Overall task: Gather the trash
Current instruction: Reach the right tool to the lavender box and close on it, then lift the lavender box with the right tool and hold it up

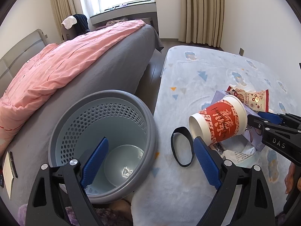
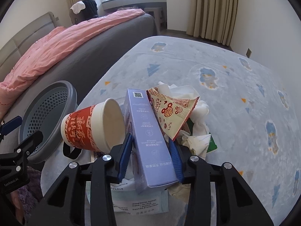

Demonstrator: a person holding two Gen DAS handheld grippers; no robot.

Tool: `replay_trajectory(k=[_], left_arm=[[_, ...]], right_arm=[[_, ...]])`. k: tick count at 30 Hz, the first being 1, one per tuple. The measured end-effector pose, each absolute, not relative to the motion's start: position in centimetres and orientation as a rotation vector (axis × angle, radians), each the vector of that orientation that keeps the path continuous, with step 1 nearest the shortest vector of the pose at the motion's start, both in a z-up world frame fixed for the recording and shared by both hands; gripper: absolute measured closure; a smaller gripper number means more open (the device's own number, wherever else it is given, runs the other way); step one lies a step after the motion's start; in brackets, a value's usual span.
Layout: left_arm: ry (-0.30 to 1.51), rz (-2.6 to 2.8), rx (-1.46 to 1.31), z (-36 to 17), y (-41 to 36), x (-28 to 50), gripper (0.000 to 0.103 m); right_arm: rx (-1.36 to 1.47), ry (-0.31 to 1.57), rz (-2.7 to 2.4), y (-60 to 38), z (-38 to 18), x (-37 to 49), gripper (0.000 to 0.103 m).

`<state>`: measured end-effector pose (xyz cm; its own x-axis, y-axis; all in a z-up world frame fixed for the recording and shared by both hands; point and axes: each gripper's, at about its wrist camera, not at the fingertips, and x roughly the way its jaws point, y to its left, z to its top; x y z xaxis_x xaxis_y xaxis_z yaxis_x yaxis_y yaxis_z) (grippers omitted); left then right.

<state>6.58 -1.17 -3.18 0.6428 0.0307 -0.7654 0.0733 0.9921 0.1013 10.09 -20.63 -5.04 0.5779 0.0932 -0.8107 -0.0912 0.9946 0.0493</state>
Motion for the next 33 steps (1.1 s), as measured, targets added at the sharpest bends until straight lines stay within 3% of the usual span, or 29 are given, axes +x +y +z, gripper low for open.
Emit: replay_trajectory(k=[17, 20, 33], left_arm=[[0.877, -0.019, 0.127, -3.5, -0.9, 6.6, 0.016], [0.880, -0.016, 0.127, -3.7, -0.7, 6.6, 0.016], [0.881, -0.018, 0.120, -3.8, -0.7, 6.5, 0.016]], right_arm=[[-0.015, 1.042, 0.180, -18.8, -7.0, 12.2, 0.065], [0.019, 1.035, 0.177, -19.1, -7.1, 12.3, 0.072], [0.141, 0.925, 0.170, -20.8, -4.6, 9.0, 0.073]])
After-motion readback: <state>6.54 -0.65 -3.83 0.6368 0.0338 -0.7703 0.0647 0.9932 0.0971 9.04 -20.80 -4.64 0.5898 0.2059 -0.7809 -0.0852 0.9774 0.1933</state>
